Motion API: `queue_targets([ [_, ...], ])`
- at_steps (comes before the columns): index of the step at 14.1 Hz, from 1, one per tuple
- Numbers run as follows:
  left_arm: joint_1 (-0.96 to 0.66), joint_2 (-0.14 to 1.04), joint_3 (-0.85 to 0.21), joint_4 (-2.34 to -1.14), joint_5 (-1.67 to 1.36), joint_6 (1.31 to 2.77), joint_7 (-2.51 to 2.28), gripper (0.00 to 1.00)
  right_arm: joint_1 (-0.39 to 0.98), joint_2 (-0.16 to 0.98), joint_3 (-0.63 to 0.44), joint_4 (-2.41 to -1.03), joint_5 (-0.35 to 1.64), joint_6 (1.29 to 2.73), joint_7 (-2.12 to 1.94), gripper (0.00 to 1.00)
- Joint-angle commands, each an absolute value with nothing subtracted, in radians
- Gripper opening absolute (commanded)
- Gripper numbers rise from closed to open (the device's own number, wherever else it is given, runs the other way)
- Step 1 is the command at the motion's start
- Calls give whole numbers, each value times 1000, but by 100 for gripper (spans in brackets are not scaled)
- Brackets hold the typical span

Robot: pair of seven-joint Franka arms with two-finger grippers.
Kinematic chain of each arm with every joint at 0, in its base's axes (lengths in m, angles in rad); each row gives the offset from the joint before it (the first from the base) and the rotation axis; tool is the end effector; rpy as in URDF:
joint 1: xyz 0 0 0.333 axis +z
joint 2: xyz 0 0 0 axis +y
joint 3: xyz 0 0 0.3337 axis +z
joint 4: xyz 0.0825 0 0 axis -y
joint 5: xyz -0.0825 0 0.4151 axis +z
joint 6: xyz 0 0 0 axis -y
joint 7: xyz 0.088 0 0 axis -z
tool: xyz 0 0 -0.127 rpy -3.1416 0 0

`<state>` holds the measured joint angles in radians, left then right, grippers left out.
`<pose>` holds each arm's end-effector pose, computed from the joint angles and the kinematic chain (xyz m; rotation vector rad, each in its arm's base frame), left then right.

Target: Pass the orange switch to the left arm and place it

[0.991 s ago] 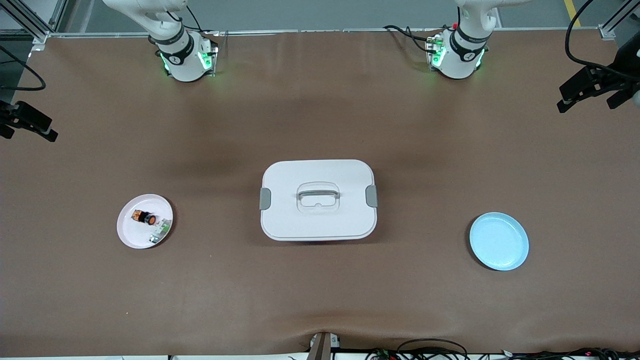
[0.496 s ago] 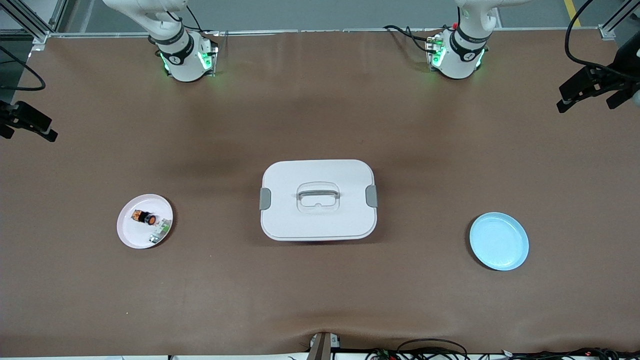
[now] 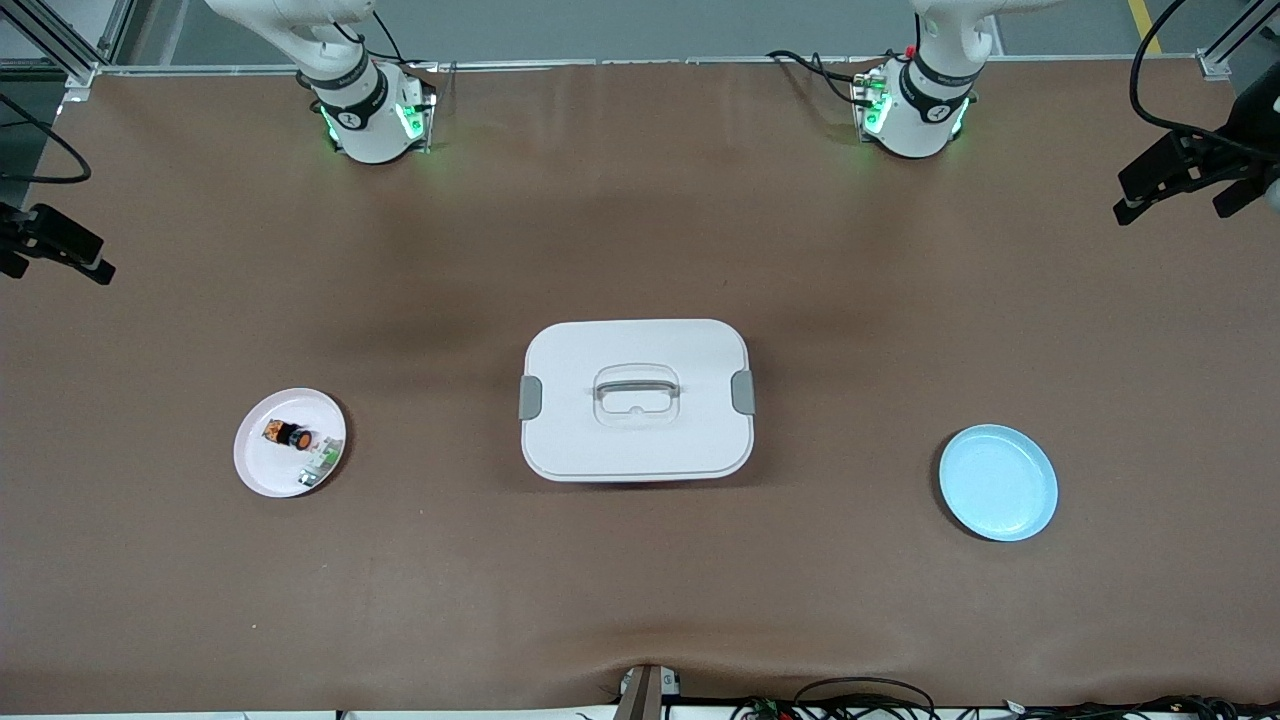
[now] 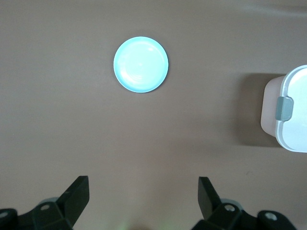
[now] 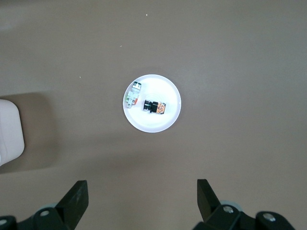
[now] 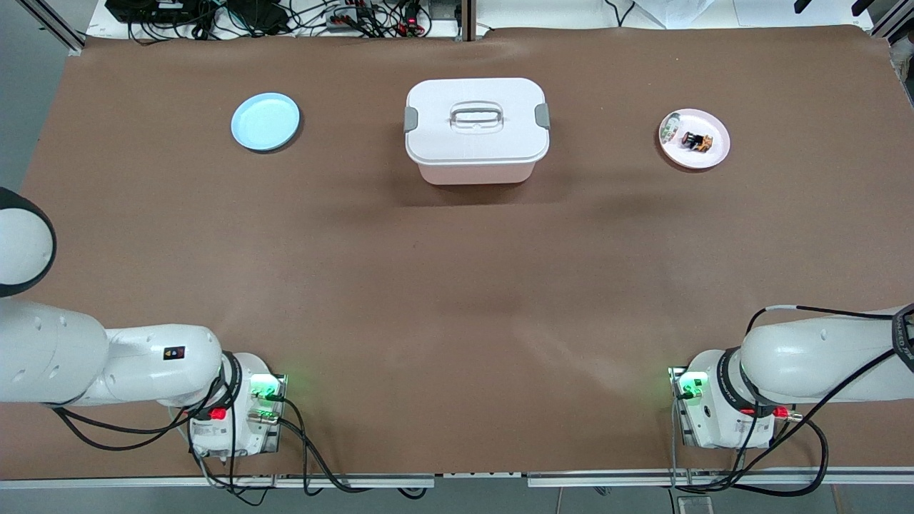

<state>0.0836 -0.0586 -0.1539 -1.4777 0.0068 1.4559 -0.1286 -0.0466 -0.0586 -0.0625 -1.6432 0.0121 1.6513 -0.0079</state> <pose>0.5520 -0.0410 0.6912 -3.1276 -0.0928 -0.0587 0.5719 -0.0622 0.6268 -3.1239 0.1591 -0.1054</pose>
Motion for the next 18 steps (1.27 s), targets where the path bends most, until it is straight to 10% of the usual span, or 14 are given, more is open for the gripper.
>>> queue_targets([
  [1, 94, -58, -155, -1477, -3, 1448, -110, 100, -52, -26, -63, -1614, 23, 1647, -12, 100],
  [18, 112, -51, -153, -1474, -32, 1451, -115, 100, -71, 408, -66, -1604, 17, 1877, 202, 100],
])
